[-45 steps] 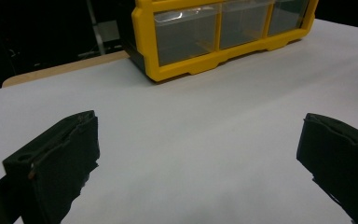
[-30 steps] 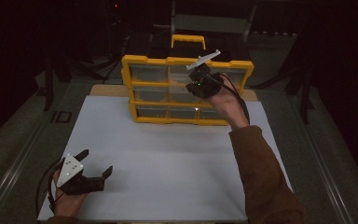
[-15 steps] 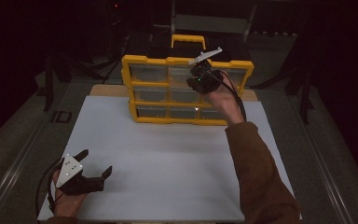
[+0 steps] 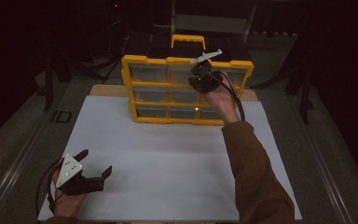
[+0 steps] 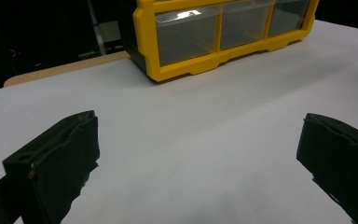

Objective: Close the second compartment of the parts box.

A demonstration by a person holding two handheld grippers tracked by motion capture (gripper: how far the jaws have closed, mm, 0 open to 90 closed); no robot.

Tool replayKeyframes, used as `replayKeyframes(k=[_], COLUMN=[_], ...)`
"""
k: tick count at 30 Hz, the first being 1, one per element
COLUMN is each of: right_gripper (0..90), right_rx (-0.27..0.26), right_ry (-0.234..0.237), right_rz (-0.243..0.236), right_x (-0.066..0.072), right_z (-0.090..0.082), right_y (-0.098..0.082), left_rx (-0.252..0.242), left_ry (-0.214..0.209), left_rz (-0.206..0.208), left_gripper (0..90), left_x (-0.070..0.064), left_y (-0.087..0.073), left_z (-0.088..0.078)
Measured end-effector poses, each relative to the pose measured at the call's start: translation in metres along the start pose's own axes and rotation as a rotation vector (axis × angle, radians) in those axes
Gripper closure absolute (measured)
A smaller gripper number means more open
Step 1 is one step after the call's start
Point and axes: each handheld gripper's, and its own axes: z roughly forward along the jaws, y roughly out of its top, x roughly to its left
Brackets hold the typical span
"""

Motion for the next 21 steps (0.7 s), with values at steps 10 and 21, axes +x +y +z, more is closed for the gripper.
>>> replayKeyframes(k=[10,21], right_gripper=[90.0,89.9], right_rx=[-0.007,-0.016], right_ry=[-0.023,0.0], right_rz=[-0.005,-0.058], right_x=[0.0,0.009], right_z=[0.005,-0.005], right_y=[-0.003,-0.01], left_rx=[0.002,0.003], left_ry=[-0.001,-0.002], left_rz=[0.001,0.001], left_gripper=[0.0,0.0], left_x=[0.0,0.0], left_y=[0.0,0.0], left_z=[0.0,0.001])
